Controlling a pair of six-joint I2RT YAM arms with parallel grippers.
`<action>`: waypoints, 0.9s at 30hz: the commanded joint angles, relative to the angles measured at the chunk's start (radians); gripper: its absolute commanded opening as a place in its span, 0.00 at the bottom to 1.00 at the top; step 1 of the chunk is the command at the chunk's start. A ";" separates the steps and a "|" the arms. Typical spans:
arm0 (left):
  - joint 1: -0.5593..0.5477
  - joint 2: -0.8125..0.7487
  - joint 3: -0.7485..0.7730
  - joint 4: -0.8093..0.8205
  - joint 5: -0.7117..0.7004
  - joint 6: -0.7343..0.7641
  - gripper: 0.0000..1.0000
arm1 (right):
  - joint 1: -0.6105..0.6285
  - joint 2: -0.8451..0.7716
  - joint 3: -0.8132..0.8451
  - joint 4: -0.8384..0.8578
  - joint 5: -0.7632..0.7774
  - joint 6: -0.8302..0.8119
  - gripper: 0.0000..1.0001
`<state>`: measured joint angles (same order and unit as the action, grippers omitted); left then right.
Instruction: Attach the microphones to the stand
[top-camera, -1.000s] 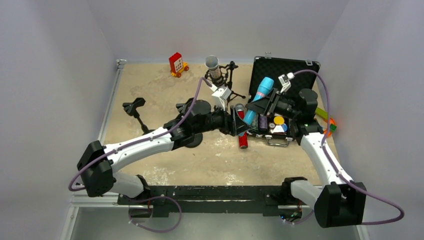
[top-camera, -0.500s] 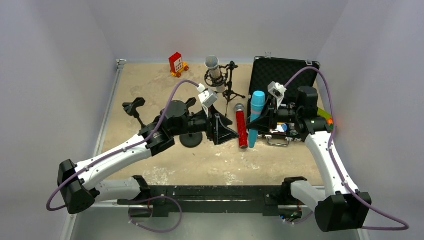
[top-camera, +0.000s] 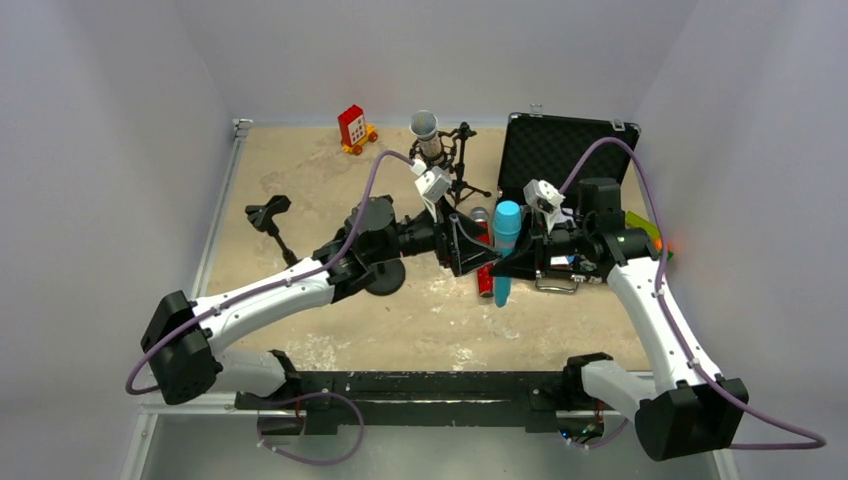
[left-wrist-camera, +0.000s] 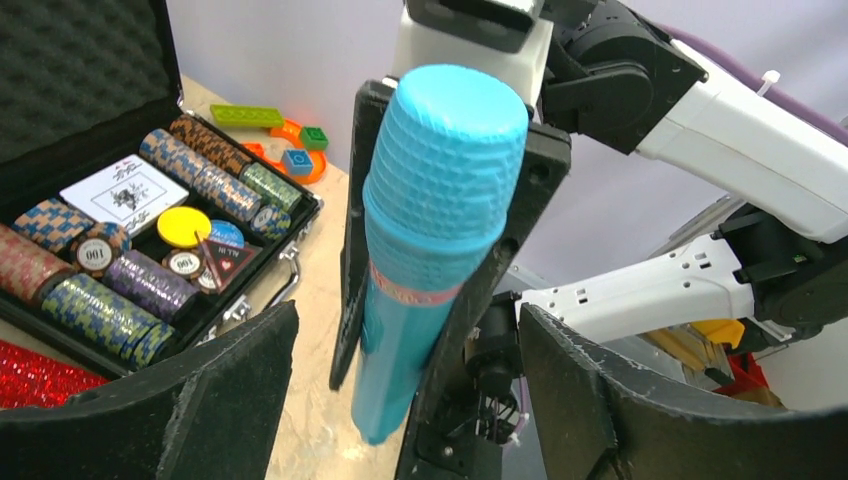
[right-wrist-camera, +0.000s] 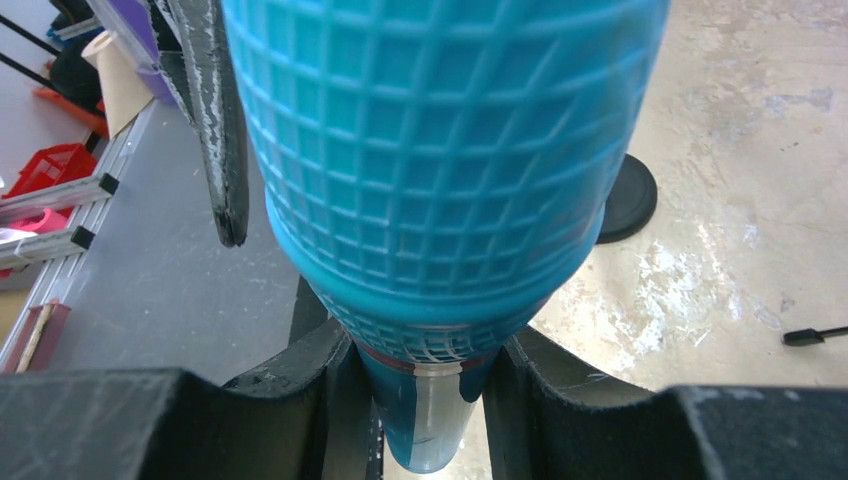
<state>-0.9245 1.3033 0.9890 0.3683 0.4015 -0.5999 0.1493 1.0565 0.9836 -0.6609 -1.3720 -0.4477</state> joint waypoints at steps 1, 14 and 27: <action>-0.011 0.040 0.065 0.168 0.001 0.030 0.86 | 0.015 -0.001 0.039 -0.024 -0.060 -0.048 0.00; -0.028 0.175 0.143 0.235 -0.018 0.038 0.34 | 0.019 0.043 0.062 -0.066 -0.082 -0.077 0.00; -0.028 0.005 0.034 0.281 -0.284 0.048 0.00 | 0.019 0.022 0.007 0.050 -0.111 0.028 0.73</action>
<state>-0.9539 1.3857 1.0508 0.5228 0.2386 -0.5579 0.1646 1.1114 1.0054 -0.6765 -1.4342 -0.4557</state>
